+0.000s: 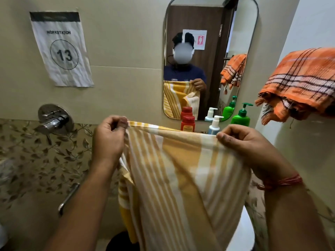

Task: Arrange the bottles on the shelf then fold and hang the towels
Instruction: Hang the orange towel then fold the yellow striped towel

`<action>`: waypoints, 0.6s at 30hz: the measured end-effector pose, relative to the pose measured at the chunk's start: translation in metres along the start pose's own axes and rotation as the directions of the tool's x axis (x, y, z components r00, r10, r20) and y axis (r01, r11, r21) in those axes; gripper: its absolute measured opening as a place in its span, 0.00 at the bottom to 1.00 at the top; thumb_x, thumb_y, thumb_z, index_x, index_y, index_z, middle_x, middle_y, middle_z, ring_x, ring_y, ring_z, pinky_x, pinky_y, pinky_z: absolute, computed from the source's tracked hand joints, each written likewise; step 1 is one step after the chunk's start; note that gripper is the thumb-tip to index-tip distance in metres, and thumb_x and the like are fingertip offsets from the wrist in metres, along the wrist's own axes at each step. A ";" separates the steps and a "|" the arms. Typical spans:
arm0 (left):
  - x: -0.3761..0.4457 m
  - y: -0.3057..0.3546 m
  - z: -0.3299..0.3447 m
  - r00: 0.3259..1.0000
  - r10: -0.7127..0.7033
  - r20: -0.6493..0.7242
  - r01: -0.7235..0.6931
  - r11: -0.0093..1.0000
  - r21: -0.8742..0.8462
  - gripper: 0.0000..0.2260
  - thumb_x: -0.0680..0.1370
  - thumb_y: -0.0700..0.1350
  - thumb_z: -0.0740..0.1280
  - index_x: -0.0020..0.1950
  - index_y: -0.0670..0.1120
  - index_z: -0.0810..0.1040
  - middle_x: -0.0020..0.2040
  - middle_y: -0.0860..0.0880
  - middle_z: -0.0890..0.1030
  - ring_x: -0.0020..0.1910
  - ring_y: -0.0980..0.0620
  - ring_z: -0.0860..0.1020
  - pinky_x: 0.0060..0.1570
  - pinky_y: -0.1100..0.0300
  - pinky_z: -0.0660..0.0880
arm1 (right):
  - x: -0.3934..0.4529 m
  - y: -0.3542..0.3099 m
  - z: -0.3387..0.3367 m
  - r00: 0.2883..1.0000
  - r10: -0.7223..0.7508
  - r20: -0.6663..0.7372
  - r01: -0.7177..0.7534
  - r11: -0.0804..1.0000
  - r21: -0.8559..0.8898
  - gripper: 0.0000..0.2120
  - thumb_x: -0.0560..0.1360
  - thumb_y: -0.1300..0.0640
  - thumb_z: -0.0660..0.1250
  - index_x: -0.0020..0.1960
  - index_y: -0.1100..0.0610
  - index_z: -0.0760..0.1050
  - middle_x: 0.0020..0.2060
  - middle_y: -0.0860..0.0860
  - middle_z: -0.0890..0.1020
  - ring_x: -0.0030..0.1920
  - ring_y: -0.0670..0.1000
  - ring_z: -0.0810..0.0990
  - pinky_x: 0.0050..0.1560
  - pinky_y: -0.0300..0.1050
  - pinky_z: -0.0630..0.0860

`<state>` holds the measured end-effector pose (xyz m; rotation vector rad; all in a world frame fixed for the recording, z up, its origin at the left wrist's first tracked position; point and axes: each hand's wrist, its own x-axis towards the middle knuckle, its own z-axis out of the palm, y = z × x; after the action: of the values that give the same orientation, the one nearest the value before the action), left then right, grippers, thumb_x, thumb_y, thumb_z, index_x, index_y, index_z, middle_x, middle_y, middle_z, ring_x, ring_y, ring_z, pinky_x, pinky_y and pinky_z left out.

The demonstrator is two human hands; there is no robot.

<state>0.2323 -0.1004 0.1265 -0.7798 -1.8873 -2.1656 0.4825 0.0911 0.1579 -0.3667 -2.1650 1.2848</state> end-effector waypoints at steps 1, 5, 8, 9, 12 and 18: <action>-0.003 0.003 0.002 0.998 0.015 0.066 -0.013 1.000 -0.021 0.06 0.81 0.44 0.68 0.45 0.54 0.81 0.44 0.55 0.84 0.44 0.62 0.81 0.50 0.60 0.76 | 0.001 -0.003 0.003 1.000 -0.020 0.002 0.020 1.000 -0.020 0.15 0.71 0.47 0.69 0.43 0.60 0.79 0.36 0.50 0.79 0.38 0.47 0.76 0.39 0.41 0.72; -0.035 0.031 0.030 0.713 0.070 0.698 -0.049 0.998 -0.051 0.16 0.77 0.56 0.68 0.64 0.55 0.79 0.59 0.52 0.84 0.60 0.56 0.81 0.57 0.60 0.79 | 0.013 -0.028 0.035 0.981 -0.166 0.101 0.178 0.976 -0.125 0.12 0.77 0.52 0.69 0.44 0.62 0.78 0.36 0.57 0.79 0.37 0.47 0.76 0.37 0.41 0.73; -0.049 0.034 0.044 0.607 0.120 0.786 -0.026 0.991 -0.131 0.10 0.79 0.46 0.70 0.56 0.43 0.82 0.52 0.42 0.84 0.53 0.53 0.82 0.54 0.56 0.79 | 0.019 -0.033 0.049 0.964 -0.208 0.164 0.237 0.954 -0.181 0.13 0.76 0.49 0.69 0.45 0.61 0.79 0.39 0.61 0.81 0.38 0.55 0.77 0.39 0.53 0.75; -0.048 0.032 0.042 0.647 0.132 0.751 -0.019 0.987 -0.157 0.07 0.78 0.46 0.70 0.50 0.43 0.82 0.45 0.42 0.83 0.47 0.54 0.80 0.49 0.58 0.78 | 0.018 -0.032 0.048 0.964 -0.199 0.176 0.229 0.958 -0.174 0.14 0.76 0.49 0.69 0.45 0.61 0.79 0.38 0.58 0.81 0.37 0.53 0.77 0.38 0.52 0.74; -0.033 0.019 0.028 0.814 0.100 0.572 0.006 0.983 -0.181 0.06 0.76 0.50 0.72 0.40 0.51 0.80 0.37 0.55 0.78 0.38 0.59 0.75 0.39 0.66 0.73 | 0.007 -0.028 0.034 0.975 -0.125 0.184 0.153 0.978 -0.145 0.18 0.74 0.47 0.69 0.46 0.63 0.78 0.36 0.56 0.78 0.37 0.47 0.75 0.38 0.41 0.71; -0.015 0.012 0.019 0.933 0.046 0.356 -0.037 0.999 -0.034 0.04 0.77 0.53 0.70 0.46 0.53 0.80 0.40 0.60 0.82 0.43 0.60 0.79 0.45 0.63 0.74 | 0.001 -0.036 0.025 0.968 -0.025 0.249 0.100 0.951 -0.292 0.12 0.73 0.46 0.70 0.47 0.55 0.80 0.43 0.55 0.81 0.43 0.51 0.80 0.43 0.49 0.77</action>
<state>0.2557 -0.0878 0.1308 -1.2823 -1.9779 -2.1417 0.4692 0.0564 0.1800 -0.2681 -2.5700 1.0047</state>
